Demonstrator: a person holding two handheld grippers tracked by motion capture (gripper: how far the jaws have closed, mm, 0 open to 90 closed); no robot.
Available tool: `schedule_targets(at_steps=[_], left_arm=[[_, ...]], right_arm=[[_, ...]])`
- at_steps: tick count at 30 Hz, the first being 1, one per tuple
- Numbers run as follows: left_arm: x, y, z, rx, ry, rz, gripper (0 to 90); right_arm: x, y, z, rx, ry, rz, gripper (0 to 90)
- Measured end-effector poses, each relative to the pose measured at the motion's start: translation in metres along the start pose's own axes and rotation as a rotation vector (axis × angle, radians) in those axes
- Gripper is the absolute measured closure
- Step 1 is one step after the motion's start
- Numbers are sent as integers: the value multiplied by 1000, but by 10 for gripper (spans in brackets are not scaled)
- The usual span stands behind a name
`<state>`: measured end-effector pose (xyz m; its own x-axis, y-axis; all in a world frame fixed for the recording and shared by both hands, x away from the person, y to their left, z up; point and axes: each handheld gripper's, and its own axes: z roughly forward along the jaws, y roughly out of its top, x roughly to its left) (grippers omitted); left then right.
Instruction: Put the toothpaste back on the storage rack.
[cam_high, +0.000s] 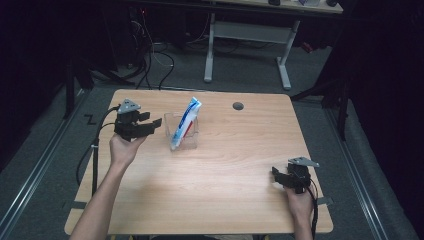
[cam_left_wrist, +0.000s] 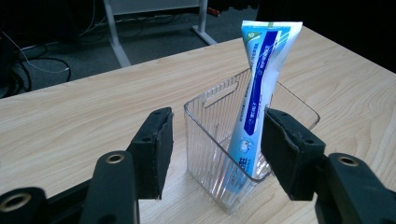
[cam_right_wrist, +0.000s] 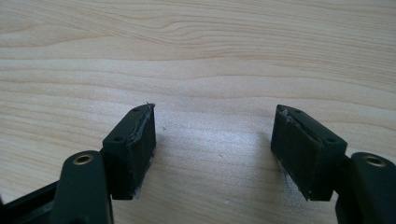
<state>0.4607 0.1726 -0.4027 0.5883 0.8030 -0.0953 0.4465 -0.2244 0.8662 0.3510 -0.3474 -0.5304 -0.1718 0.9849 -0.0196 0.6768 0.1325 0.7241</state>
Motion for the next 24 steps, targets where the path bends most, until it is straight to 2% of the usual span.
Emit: schedule_targets(at_steps=[24], left_arm=[[6, -17, -16, -11, 19, -36, 441]], right_arm=[[0, 0, 0, 0, 0, 0, 311]])
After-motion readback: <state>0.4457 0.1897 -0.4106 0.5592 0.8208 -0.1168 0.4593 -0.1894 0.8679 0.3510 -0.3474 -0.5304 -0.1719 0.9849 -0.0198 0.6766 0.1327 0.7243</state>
